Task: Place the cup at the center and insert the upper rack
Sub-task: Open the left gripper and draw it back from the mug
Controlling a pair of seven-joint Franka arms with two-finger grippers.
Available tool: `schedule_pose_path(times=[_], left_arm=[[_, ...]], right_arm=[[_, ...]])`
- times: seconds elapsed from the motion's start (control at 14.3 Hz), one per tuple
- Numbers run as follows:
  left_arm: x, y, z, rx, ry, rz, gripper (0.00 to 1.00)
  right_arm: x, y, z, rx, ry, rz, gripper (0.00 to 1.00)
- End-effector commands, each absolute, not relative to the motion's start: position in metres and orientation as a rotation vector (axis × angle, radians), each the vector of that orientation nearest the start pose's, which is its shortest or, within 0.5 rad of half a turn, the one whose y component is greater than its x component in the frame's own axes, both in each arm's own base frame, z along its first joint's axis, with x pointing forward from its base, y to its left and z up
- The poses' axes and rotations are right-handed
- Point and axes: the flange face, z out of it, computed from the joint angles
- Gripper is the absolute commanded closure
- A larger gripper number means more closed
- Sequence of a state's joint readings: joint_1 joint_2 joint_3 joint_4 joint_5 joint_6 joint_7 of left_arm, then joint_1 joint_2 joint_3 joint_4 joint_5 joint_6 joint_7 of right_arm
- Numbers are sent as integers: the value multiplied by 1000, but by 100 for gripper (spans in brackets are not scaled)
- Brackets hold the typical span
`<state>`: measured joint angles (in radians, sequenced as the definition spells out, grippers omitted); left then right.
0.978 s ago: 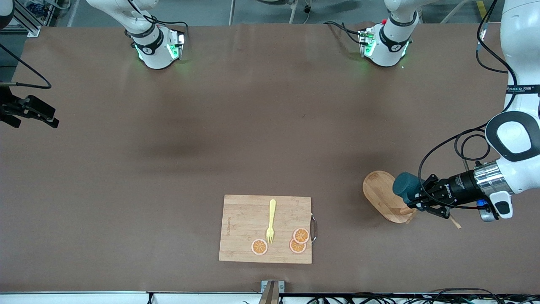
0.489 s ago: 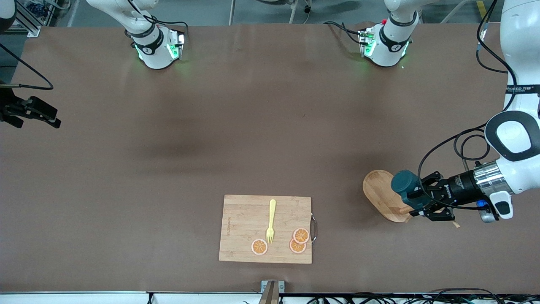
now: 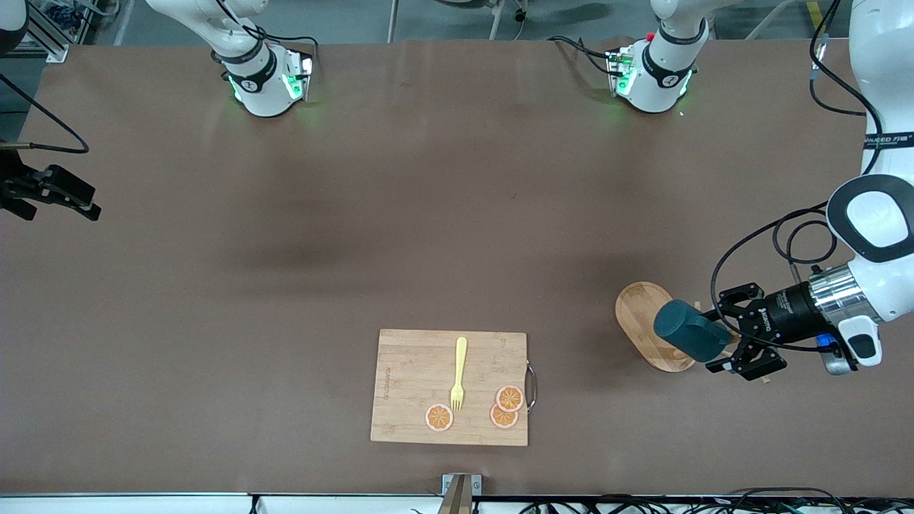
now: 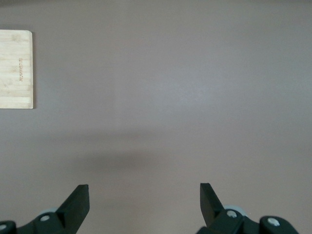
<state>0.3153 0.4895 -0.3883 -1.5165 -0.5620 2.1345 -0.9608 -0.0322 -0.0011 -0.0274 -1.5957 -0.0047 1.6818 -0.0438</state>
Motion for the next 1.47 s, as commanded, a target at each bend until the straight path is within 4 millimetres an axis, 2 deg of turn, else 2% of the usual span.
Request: schedule_pose_path(times=[0.0, 0.28, 0.63, 0.77, 0.91, 1.12, 1.26, 1.4], left_arm=[[699, -31, 439, 2122, 1383, -183, 0], [694, -30, 465, 2145, 1361, -120, 0], [682, -33, 502, 2355, 1277, 83, 0], [668, -46, 509, 2552, 1116, 191, 0], [656, -48, 515, 2716, 944, 283, 0], [641, -42, 524, 2884, 578, 361, 0], [627, -34, 530, 2943, 457, 370, 0], [619, -23, 536, 3002, 307, 304, 0]], right_arm=[[561, -35, 637, -3150, 52, -173, 0], [560, -31, 637, -3149, 36, -161, 0], [560, -31, 635, -3166, 13, -156, 0], [561, -32, 634, -3167, 15, -151, 0], [561, -33, 633, -3167, 20, -151, 0], [561, -34, 633, -3168, 20, -153, 0], [562, -34, 633, -3167, 22, -156, 0], [562, -33, 633, -3165, 25, -158, 0]])
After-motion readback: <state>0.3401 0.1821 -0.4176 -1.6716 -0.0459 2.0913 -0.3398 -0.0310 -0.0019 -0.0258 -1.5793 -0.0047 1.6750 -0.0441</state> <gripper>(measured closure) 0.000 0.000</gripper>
